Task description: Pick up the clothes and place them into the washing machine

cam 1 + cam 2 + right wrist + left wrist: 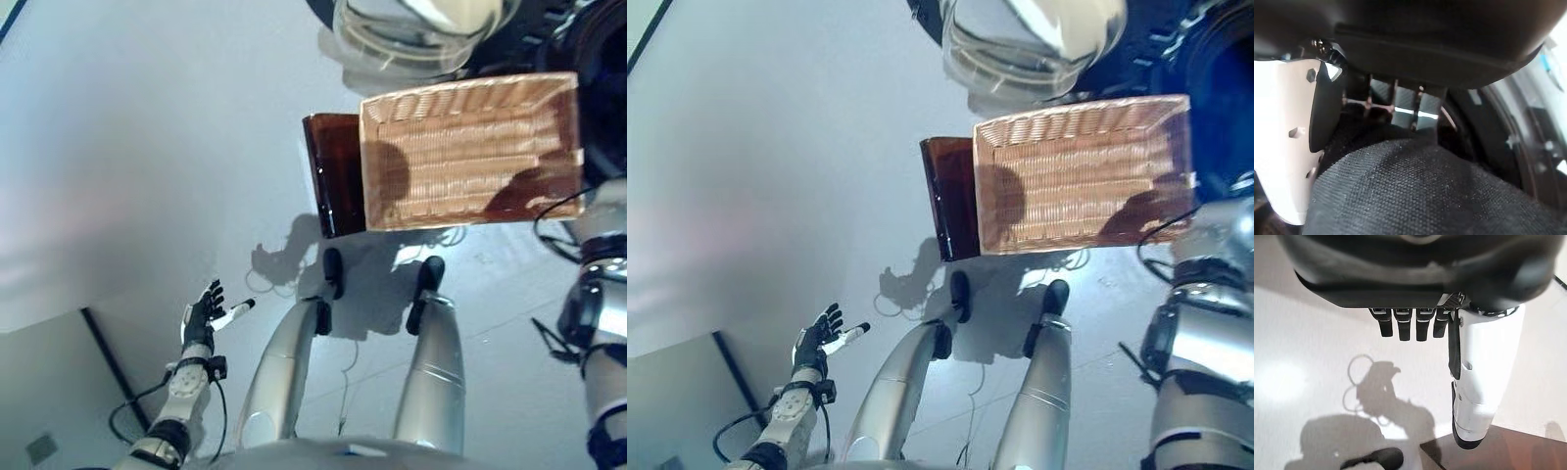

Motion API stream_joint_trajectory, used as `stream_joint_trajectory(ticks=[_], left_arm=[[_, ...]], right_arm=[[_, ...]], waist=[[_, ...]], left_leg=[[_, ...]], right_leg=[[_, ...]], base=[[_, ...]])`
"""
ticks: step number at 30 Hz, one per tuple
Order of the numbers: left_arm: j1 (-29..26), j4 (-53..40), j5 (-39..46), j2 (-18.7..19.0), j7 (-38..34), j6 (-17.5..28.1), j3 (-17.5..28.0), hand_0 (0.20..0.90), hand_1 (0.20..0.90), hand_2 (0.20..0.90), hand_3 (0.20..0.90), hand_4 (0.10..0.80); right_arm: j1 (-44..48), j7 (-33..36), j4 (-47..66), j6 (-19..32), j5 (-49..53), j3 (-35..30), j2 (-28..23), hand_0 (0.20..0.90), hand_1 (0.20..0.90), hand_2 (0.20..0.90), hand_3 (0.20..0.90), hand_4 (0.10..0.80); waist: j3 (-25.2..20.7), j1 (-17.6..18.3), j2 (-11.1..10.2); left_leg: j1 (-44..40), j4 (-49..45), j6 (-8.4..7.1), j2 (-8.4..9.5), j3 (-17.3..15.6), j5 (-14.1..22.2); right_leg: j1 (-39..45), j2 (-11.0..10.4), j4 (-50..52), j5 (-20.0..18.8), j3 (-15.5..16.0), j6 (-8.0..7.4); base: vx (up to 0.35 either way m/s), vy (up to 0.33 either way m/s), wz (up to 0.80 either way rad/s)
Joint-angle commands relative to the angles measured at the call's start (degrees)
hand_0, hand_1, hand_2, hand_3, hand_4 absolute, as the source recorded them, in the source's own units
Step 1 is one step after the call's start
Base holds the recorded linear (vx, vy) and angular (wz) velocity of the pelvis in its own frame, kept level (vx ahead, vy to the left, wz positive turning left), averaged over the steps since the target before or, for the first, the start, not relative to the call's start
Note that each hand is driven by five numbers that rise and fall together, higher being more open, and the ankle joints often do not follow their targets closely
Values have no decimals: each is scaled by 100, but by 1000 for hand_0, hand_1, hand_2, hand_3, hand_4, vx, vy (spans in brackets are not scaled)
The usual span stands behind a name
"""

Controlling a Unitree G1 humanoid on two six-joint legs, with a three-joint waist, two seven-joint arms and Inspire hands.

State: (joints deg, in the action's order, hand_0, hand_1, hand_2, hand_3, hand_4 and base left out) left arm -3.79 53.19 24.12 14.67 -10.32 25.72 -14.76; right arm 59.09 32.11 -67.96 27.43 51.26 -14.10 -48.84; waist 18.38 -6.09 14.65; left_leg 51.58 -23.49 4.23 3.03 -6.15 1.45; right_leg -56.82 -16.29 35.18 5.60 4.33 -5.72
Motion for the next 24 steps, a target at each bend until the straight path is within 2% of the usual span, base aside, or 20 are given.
stream_joint_trajectory(ticks=[1,3,12,24], left_arm=[[437,-76,78,369,-214,283,0,900,900,900,900,800],[512,-217,120,412,-240,328,12,900,900,900,900,800],[509,-664,171,469,-334,408,-56,900,900,900,900,800],[746,-1214,411,604,-223,467,5,900,900,900,900,800]], right_arm=[[451,159,226,492,-550,659,-1076,200,200,200,200,300],[630,239,301,467,-642,800,-1283,200,200,200,200,300],[1129,530,448,475,-977,1360,-1863,200,200,200,200,300],[2294,457,129,296,-1103,2624,-2472,200,200,200,200,300]], waist=[[-427,5,215],[-418,-36,285],[-496,-77,321],[-628,-179,214]], left_leg=[[65,-498,-666,-96,190,643],[209,-432,-677,-43,209,573],[596,-358,-733,71,296,437],[699,249,-768,60,395,114]], right_leg=[[190,173,-394,84,-129,-22],[42,150,-371,82,-162,-20],[-422,121,-183,113,-248,4],[-706,188,-332,-4,-312,-21]], base=[[-1,8,6],[-8,8,5],[-7,-14,16],[5,-7,8]])
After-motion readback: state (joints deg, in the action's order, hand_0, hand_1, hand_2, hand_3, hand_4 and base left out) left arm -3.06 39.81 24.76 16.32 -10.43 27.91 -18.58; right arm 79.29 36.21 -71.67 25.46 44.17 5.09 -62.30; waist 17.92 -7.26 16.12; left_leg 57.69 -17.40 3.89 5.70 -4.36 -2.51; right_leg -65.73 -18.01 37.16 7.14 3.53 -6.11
